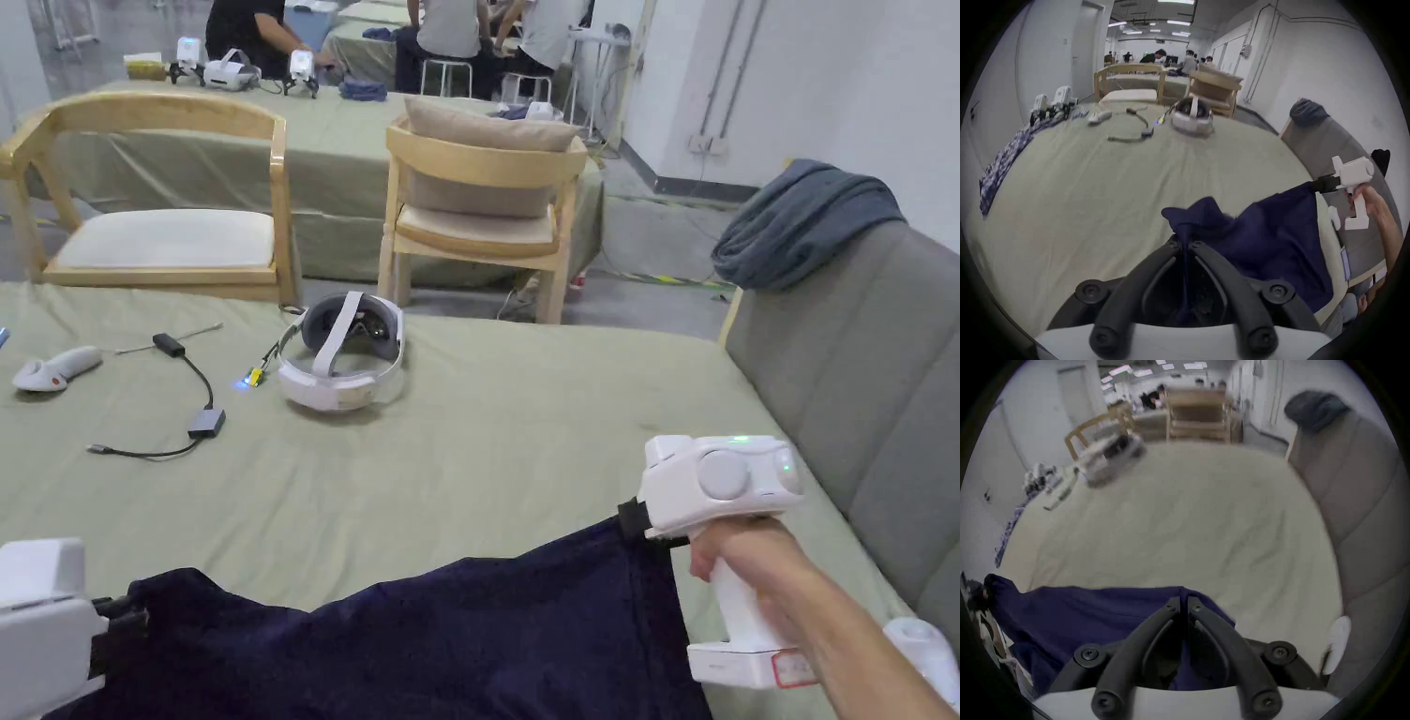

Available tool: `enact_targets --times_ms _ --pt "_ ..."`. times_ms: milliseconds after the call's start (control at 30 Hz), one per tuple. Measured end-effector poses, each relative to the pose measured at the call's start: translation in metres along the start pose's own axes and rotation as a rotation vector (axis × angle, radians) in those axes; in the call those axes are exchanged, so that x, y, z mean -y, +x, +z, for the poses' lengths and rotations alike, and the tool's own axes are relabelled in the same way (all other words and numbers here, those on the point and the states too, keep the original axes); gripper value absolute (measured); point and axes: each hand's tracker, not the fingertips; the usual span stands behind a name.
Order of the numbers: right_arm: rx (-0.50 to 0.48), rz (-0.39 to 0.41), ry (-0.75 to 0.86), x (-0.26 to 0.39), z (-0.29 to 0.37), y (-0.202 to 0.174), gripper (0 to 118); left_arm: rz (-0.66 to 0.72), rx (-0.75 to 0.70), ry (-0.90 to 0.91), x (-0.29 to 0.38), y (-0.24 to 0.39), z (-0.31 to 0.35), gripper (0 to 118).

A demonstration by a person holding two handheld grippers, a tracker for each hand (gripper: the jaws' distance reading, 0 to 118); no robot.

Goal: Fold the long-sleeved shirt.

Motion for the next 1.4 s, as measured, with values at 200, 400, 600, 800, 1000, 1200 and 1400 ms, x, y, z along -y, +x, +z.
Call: enact_targets --times_ms 200,400,600,800,1000,1200,1400 --pt "0.025 0.056 0.273 -0.061 0.168 0.028 3 -0.109 0.0 0.237 -0.095 0.02 0.068 6" --pt "0.095 0.084 0.513 -0.156 0.312 0.034 3 -0.139 0.014 0.483 -0.235 0.059 0.157 6" --pt "0.232 0.037 0.718 -0.246 0.397 0.023 3 -0.103 0.012 0.697 -0.368 0.104 0.224 6" --pt "0.261 -0.057 0.786 -0.295 0.434 0.021 3 -0.11 -0.015 0.85 -0.415 0.118 0.247 6" --pt "0.274 -0.079 0.82 -0.307 0.436 0.021 3 -0.128 -0.033 0.895 -0.487 0.138 0.285 6" --pt "0.271 -0.084 0.798 -0.294 0.399 0.024 3 -0.138 -0.04 0.823 -0.46 0.118 0.24 6" --pt "0.239 -0.092 0.671 -0.265 0.307 0.034 3 -0.127 -0.057 0.65 -0.372 0.097 0.156 6"
